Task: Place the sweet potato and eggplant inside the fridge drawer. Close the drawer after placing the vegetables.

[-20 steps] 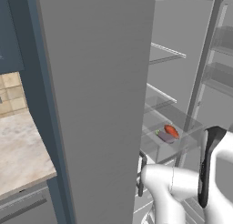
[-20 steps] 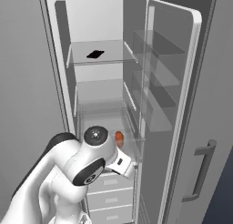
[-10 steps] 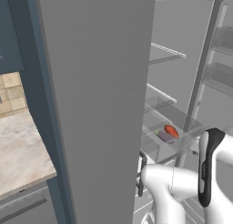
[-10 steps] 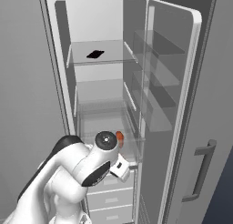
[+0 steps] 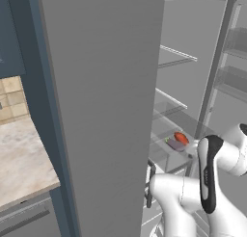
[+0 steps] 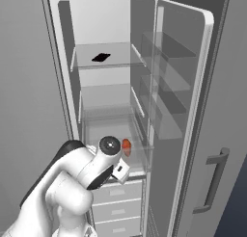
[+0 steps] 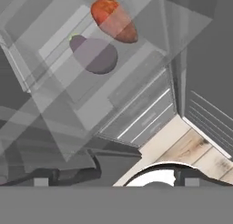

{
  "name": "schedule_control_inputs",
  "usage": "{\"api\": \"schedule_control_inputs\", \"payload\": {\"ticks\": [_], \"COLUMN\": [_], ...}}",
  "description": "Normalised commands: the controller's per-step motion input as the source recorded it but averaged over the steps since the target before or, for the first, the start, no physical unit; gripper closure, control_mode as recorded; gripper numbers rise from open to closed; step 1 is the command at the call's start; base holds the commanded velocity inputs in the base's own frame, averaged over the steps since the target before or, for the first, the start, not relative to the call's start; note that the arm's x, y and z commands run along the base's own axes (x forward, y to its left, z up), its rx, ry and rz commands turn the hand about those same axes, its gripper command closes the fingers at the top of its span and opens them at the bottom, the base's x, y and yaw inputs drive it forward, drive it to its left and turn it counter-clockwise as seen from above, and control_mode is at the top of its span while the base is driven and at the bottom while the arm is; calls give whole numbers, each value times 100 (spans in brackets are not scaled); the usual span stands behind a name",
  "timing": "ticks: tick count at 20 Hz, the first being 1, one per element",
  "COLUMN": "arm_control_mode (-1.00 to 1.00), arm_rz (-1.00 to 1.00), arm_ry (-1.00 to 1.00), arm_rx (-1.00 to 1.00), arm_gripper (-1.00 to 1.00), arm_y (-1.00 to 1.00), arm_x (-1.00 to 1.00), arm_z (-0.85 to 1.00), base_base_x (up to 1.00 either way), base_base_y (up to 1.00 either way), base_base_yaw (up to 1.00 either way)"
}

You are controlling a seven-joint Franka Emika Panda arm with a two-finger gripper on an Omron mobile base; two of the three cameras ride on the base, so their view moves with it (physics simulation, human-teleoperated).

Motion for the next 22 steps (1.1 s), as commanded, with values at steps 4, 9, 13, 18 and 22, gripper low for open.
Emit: {"api": "schedule_control_inputs", "payload": {"ticks": [4, 9, 13, 18, 22], "arm_control_mode": [-100, -100, -100, -100, -100], "arm_rz": [0, -1, -3, -5, -14], "arm_ry": [-1, -2, -3, -5, -5], "arm_rx": [4, 4, 3, 4, 1], "arm_gripper": [-100, -100, -100, -100, -100], "arm_y": [4, 2, 0, 2, 34], "arm_x": [59, 57, 61, 75, 83], "arm_z": [0, 0, 0, 0, 0], "base_base_x": [0, 0, 0, 0, 0], "base_base_y": [0, 0, 0, 0, 0], "base_base_yaw": [0, 0, 0, 0, 0]}}
